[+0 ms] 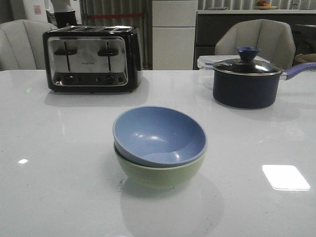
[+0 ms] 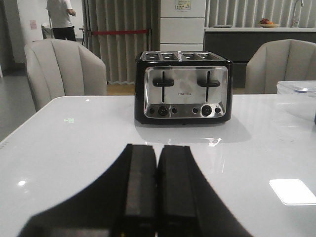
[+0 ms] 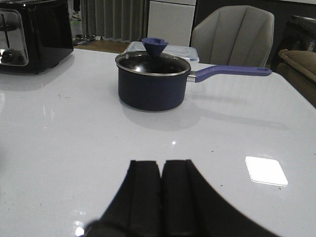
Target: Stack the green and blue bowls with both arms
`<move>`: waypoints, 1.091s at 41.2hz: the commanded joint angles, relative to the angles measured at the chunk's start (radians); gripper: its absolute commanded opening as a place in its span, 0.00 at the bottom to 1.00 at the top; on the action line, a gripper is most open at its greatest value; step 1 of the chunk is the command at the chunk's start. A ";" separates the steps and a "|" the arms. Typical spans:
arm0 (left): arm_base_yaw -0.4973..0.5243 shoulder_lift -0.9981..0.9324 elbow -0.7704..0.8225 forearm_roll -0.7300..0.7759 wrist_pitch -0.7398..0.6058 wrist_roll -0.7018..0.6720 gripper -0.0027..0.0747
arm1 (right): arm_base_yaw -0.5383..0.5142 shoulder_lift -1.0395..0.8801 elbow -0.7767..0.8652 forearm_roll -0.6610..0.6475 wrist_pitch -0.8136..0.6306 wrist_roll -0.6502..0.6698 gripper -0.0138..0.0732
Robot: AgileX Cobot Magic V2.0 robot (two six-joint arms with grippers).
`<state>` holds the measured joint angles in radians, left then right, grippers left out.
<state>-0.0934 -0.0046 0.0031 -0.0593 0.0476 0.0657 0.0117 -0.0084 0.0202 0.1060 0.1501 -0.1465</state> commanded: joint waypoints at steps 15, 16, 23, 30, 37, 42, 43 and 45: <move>-0.006 -0.019 0.005 -0.001 -0.090 -0.009 0.15 | 0.016 -0.021 0.004 0.004 -0.140 -0.001 0.19; -0.006 -0.019 0.005 -0.001 -0.090 -0.009 0.15 | 0.016 -0.021 0.004 0.004 -0.140 -0.001 0.19; -0.006 -0.019 0.005 -0.001 -0.090 -0.009 0.15 | 0.016 -0.021 0.005 0.002 -0.144 0.022 0.19; -0.006 -0.019 0.005 -0.001 -0.090 -0.009 0.15 | 0.008 -0.021 0.005 -0.144 -0.215 0.192 0.19; -0.006 -0.019 0.005 -0.001 -0.090 -0.009 0.15 | 0.004 -0.021 0.005 -0.145 -0.212 0.199 0.19; -0.006 -0.019 0.005 -0.001 -0.090 -0.009 0.15 | -0.010 -0.022 0.005 -0.144 -0.209 0.199 0.19; -0.006 -0.019 0.005 -0.001 -0.090 -0.009 0.15 | -0.010 -0.022 0.005 -0.143 -0.210 0.199 0.19; -0.006 -0.019 0.005 -0.001 -0.090 -0.009 0.15 | -0.009 -0.022 0.005 -0.143 -0.210 0.199 0.19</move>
<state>-0.0934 -0.0046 0.0031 -0.0593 0.0476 0.0642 0.0097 -0.0108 0.0273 -0.0272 0.0297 0.0491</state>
